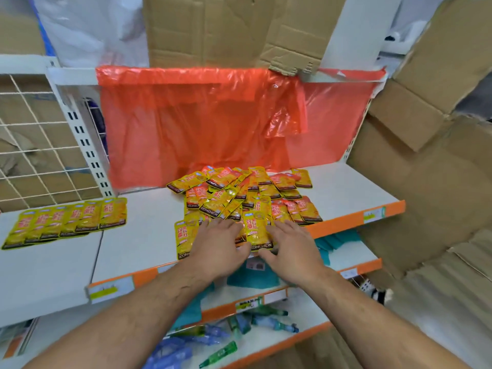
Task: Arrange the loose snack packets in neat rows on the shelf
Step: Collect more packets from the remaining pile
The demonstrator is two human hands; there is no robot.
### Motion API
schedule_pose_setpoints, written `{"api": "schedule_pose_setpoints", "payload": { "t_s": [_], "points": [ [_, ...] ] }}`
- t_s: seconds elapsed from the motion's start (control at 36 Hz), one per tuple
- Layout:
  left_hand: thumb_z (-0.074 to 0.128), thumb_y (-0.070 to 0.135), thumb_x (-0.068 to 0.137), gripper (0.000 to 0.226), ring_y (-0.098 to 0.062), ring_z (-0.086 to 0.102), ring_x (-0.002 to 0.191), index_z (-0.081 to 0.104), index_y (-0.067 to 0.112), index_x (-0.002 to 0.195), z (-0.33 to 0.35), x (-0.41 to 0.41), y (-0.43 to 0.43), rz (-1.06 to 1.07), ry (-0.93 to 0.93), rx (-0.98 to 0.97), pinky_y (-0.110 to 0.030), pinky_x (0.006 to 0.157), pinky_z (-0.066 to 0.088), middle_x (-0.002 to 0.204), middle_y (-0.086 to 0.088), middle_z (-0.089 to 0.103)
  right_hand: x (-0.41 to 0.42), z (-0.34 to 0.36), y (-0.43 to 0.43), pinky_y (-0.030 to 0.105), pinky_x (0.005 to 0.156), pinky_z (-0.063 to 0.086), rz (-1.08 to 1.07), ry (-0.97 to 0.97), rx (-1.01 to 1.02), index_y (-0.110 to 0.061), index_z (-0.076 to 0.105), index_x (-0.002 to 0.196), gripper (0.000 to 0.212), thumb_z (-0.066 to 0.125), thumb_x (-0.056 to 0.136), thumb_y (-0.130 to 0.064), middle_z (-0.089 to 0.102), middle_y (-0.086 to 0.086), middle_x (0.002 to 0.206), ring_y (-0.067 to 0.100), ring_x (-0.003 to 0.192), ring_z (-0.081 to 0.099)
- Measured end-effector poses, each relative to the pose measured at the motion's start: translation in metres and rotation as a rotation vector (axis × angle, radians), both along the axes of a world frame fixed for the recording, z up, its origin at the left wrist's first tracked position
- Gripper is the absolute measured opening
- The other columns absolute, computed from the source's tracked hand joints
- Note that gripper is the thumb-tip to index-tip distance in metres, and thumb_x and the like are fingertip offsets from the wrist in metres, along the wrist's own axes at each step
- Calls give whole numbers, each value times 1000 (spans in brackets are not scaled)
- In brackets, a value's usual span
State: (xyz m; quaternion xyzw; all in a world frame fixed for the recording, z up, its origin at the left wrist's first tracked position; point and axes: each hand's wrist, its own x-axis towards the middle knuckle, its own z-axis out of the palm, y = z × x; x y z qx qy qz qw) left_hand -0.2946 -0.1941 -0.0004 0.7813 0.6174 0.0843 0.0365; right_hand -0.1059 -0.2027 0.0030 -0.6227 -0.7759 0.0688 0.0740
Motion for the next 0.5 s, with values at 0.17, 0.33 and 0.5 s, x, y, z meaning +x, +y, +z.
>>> {"api": "schedule_pose_setpoints", "payload": {
  "t_s": [0.17, 0.33, 0.5],
  "points": [
    [41, 61, 89, 55, -23, 46, 118, 57, 24, 126, -5, 18, 21, 8, 40, -19, -39, 99, 39, 125, 0, 60, 11, -10, 24, 42, 122, 16, -17, 36, -13, -30, 39, 150, 64, 47, 93, -59, 34, -2, 158, 21, 148, 22],
    [44, 67, 88, 59, -28, 53, 111, 53, 19, 121, -6, 33, 44, 16, 75, -74, -37, 85, 45, 113, -8, 63, 14, -13, 56, 36, 106, 34, -23, -10, -3, -23, 56, 133, 51, 52, 92, -54, 57, -1, 135, 22, 128, 44],
    [51, 70, 84, 66, -29, 58, 106, 45, 18, 124, -8, 38, 60, 52, 46, -118, -38, 77, 48, 112, -9, 63, 8, -14, 87, 36, 69, 44, -111, 30, 8, -21, 60, 89, 27, 53, 90, -47, 66, 2, 89, 27, 89, 61]
  ]
}}
